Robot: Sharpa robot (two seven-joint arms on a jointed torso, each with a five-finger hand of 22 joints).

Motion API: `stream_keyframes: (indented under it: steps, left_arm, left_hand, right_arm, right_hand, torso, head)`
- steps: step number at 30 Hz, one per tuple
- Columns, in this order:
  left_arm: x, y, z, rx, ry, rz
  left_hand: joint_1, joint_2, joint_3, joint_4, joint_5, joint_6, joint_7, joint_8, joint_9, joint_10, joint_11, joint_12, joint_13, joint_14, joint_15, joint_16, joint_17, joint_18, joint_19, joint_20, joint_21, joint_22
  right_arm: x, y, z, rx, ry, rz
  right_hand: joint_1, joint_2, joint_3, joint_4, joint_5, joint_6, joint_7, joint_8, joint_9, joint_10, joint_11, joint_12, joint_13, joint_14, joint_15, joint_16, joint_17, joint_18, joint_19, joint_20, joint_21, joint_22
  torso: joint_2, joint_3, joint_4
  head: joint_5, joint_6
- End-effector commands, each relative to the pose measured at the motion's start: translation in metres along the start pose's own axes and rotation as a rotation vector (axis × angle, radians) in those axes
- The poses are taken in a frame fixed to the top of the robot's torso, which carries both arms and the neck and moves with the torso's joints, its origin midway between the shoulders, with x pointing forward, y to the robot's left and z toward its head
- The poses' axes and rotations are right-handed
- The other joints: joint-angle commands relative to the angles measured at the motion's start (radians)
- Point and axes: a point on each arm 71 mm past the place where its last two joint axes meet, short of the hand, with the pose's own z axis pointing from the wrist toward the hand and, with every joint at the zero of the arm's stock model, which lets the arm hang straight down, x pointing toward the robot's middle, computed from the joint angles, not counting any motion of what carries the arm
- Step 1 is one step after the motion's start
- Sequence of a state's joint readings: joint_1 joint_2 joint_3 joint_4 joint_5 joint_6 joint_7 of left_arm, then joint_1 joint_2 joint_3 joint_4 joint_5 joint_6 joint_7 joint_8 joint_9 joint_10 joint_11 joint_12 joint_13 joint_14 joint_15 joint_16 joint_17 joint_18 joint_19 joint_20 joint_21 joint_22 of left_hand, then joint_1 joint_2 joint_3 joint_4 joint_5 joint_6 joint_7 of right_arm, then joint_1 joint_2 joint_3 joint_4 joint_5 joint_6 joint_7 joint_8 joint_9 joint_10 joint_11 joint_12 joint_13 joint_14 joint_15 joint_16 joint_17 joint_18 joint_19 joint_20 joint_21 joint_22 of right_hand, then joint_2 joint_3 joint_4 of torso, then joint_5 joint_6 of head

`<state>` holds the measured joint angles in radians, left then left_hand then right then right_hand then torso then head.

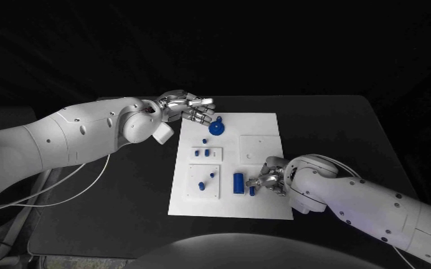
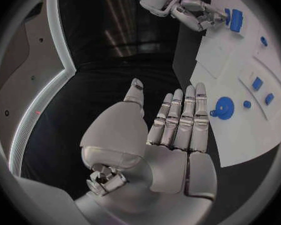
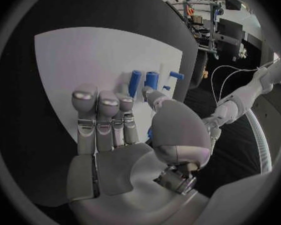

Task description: Assemble the parts on the task board

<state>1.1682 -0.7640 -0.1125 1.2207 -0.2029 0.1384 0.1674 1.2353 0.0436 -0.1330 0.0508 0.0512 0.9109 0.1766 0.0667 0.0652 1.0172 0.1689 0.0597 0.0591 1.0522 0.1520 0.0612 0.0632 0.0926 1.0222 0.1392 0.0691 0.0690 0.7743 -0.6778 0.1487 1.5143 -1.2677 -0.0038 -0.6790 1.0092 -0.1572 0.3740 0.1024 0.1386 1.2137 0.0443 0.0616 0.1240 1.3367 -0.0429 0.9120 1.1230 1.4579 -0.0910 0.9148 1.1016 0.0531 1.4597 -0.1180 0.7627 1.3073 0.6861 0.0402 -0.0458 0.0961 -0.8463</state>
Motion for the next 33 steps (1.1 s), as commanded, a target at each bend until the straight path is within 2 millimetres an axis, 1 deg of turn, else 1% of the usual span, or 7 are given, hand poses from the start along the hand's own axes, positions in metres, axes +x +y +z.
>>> stream_keyframes:
  steps: [1, 5, 7, 11, 14, 24, 33]
  left_arm:
    - [0.002, 0.000, 0.001, 0.005, 0.021, -0.006]
    - [0.002, 0.000, 0.000, 0.004, 0.019, -0.004]
    - [0.002, 0.000, 0.000, 0.004, 0.019, -0.003]
    - [0.001, 0.000, -0.001, 0.003, 0.016, -0.001]
    - [0.000, 0.000, -0.001, 0.003, 0.016, -0.001]
    - [0.000, 0.001, -0.001, 0.004, 0.016, 0.001]
    - [0.000, 0.001, -0.002, 0.005, 0.014, 0.002]
  left_hand:
    - [-0.004, -0.004, 0.001, 0.007, -0.005, -0.009, 0.000, -0.003, -0.001, -0.006, -0.001, 0.000, 0.000, -0.001, 0.005, 0.003, 0.000, -0.012, -0.002, 0.001, -0.001, 0.000]
    - [-0.004, -0.004, 0.001, 0.007, -0.005, -0.009, 0.000, -0.003, -0.001, -0.006, -0.001, 0.000, 0.000, -0.001, 0.005, 0.003, 0.000, -0.012, -0.002, 0.001, -0.001, 0.000]
    - [-0.003, -0.004, 0.001, 0.006, -0.005, -0.010, 0.000, -0.003, -0.001, -0.007, 0.000, 0.000, 0.000, -0.001, 0.005, 0.003, 0.000, -0.012, -0.003, 0.001, -0.001, 0.000]
    - [-0.001, -0.003, 0.002, 0.005, -0.005, -0.010, 0.000, -0.003, -0.001, -0.007, -0.001, 0.001, 0.000, -0.001, 0.005, 0.003, 0.000, -0.012, -0.003, 0.001, -0.001, 0.000]
    - [-0.001, -0.004, 0.002, 0.004, -0.005, -0.009, 0.000, -0.003, -0.001, -0.007, 0.000, 0.000, 0.000, -0.001, 0.005, 0.003, 0.000, -0.012, -0.003, 0.001, -0.001, 0.000]
    - [0.001, -0.002, 0.002, 0.002, -0.005, -0.011, 0.000, -0.003, -0.001, -0.007, -0.001, 0.000, 0.000, -0.001, 0.005, 0.003, 0.000, -0.012, -0.003, 0.001, -0.001, 0.000]
    - [0.001, -0.002, 0.002, 0.002, -0.005, -0.011, 0.000, -0.003, -0.001, -0.007, -0.001, 0.000, 0.000, -0.001, 0.005, 0.003, 0.000, -0.012, -0.003, 0.001, -0.001, 0.000]
  right_arm:
    - [-0.002, 0.001, -0.001, -0.016, -0.023, 0.002]
    - [-0.002, -0.002, -0.003, -0.031, -0.008, 0.006]
    - [-0.001, -0.005, -0.005, -0.036, 0.012, 0.017]
    - [0.001, -0.011, -0.008, -0.043, 0.050, 0.031]
    - [0.005, -0.015, -0.011, -0.056, 0.087, 0.040]
    - [0.017, -0.022, -0.013, -0.064, 0.141, 0.040]
    - [0.021, -0.021, -0.010, -0.062, 0.135, 0.036]
  right_hand:
    - [0.001, -0.013, -0.003, 0.011, -0.025, -0.005, 0.003, 0.002, 0.002, -0.002, 0.003, -0.008, -0.002, 0.001, -0.005, -0.005, -0.002, 0.001, 0.006, 0.001, -0.005, 0.090]
    - [0.004, -0.038, -0.032, 0.043, -0.087, -0.009, 0.004, 0.003, 0.005, -0.005, 0.004, -0.013, -0.005, 0.000, -0.004, -0.012, -0.005, 0.002, 0.005, 0.001, -0.015, 0.088]
    - [0.031, -0.031, -0.094, 0.060, -0.086, -0.015, 0.005, 0.003, 0.007, -0.010, 0.005, -0.019, -0.009, 0.000, -0.004, -0.017, -0.007, 0.003, 0.004, 0.002, -0.024, 0.087]
    - [0.052, -0.037, -0.127, 0.077, -0.083, -0.017, 0.006, 0.003, 0.010, -0.010, 0.006, -0.018, -0.009, 0.000, -0.004, -0.020, -0.005, 0.003, 0.005, 0.002, -0.028, 0.087]
    - [0.079, -0.031, -0.143, 0.058, -0.083, -0.017, 0.007, 0.003, 0.012, -0.011, 0.007, -0.020, -0.010, 0.000, -0.003, -0.021, -0.004, 0.003, 0.005, 0.003, -0.031, 0.087]
    - [0.126, 0.011, -0.142, -0.077, -0.029, -0.003, 0.004, 0.002, 0.005, -0.008, 0.004, -0.016, -0.011, 0.002, -0.004, -0.017, 0.004, 0.001, 0.006, 0.003, -0.024, 0.089]
    - [0.121, 0.030, -0.135, -0.108, -0.020, 0.006, 0.001, 0.002, 0.004, -0.005, 0.002, -0.012, -0.009, 0.003, -0.004, -0.016, 0.006, -0.001, 0.006, 0.002, -0.018, 0.090]
  torso:
    - [0.000, 0.0001, 0.0004]
    - [0.000, 0.0003, 0.0008]
    - [0.000, 0.0003, -0.0002]
    - [-0.001, -0.0001, -0.0019]
    - [-0.001, 0.0001, -0.0019]
    - [0.000, 0.0007, -0.0008]
    - [0.000, 0.0002, 0.0009]
  head:
    - [0.000, 0.000]
    - [0.001, 0.001]
    - [0.002, 0.001]
    - [0.003, 0.000]
    - [0.001, 0.000]
    - [-0.005, -0.001]
    - [-0.005, -0.002]
